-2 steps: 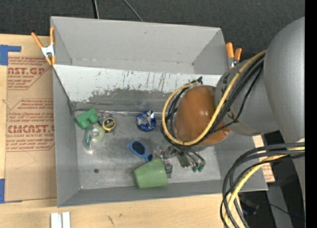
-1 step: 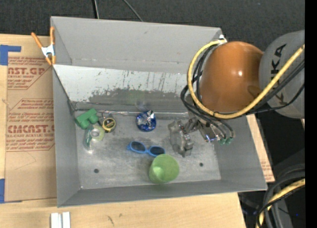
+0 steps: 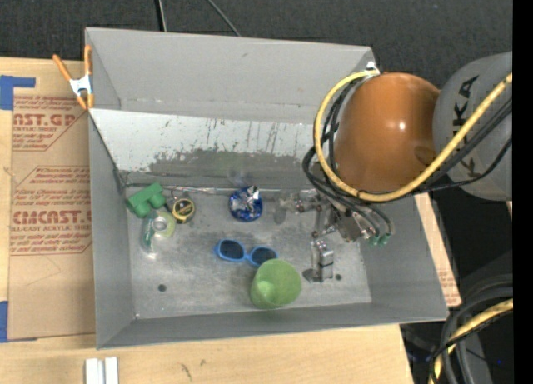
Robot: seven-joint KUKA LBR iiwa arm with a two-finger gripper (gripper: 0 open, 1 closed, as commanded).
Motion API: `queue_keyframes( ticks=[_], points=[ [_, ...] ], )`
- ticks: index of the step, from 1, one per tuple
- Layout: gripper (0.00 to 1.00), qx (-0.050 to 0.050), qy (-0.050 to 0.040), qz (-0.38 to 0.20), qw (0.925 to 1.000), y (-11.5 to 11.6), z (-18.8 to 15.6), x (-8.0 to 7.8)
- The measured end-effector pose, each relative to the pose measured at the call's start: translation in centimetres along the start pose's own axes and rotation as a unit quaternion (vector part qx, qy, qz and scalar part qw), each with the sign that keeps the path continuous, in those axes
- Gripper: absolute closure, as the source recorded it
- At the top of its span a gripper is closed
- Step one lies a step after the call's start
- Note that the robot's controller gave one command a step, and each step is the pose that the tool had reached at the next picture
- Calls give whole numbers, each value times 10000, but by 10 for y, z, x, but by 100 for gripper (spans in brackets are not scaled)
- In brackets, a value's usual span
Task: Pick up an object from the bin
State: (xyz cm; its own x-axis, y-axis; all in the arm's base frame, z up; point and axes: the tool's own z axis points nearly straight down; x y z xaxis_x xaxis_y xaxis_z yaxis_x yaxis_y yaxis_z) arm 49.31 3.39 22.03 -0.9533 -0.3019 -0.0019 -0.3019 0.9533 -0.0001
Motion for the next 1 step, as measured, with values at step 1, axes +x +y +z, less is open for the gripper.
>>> queue_keyframes(
  ticks=[1],
  points=[
    [0,-15,25,-2155,9765,3,142,-6]
  ],
)
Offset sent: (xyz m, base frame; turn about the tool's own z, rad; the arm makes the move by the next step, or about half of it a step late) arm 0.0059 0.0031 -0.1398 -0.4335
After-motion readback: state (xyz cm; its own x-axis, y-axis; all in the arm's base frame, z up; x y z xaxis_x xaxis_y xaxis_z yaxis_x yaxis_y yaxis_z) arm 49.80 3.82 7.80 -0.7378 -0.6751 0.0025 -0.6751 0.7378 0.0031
